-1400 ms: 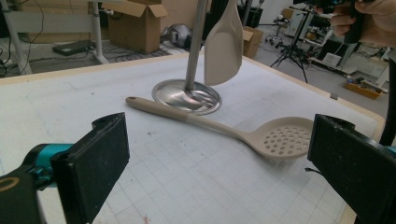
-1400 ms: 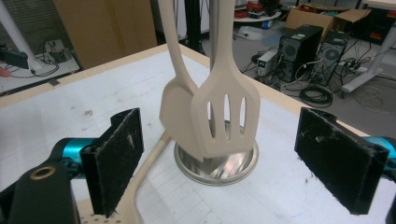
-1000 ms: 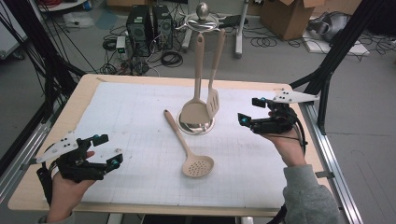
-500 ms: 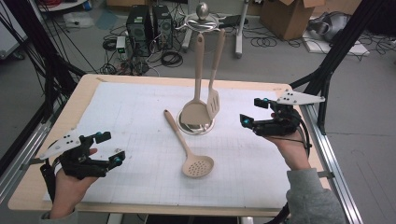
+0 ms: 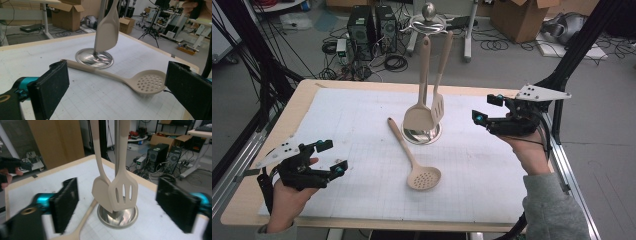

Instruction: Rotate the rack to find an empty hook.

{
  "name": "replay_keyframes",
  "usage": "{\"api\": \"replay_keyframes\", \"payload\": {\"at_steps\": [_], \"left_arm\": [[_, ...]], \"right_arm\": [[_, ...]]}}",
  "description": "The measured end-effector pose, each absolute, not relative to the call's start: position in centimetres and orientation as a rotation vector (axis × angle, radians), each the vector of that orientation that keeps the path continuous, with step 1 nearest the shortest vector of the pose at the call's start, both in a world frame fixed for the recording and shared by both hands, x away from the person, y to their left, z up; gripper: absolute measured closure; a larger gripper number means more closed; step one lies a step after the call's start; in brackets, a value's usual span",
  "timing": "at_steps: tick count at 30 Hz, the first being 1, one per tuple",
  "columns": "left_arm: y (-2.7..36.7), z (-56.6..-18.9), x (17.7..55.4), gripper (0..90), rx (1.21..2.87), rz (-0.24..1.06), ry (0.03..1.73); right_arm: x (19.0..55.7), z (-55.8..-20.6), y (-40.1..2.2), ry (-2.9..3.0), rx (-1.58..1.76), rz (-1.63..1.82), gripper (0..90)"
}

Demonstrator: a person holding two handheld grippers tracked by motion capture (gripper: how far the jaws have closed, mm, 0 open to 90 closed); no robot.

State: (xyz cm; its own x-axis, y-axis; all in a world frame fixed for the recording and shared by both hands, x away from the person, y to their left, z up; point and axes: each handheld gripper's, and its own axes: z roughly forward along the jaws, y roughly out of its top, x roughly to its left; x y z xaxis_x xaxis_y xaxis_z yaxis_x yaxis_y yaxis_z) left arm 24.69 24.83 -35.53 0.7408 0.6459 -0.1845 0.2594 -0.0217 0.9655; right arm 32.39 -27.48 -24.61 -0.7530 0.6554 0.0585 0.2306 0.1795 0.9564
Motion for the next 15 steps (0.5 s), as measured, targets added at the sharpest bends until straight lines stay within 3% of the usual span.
{"api": "replay_keyframes", "payload": {"at_steps": [15], "left_arm": [[25.2, -36.0, 25.2, 6.7, 1.605, 0.362, 0.768]], "right_arm": [[33.9, -21.7, -26.8, 2.135, 0.745, 1.576, 61.1]]}}
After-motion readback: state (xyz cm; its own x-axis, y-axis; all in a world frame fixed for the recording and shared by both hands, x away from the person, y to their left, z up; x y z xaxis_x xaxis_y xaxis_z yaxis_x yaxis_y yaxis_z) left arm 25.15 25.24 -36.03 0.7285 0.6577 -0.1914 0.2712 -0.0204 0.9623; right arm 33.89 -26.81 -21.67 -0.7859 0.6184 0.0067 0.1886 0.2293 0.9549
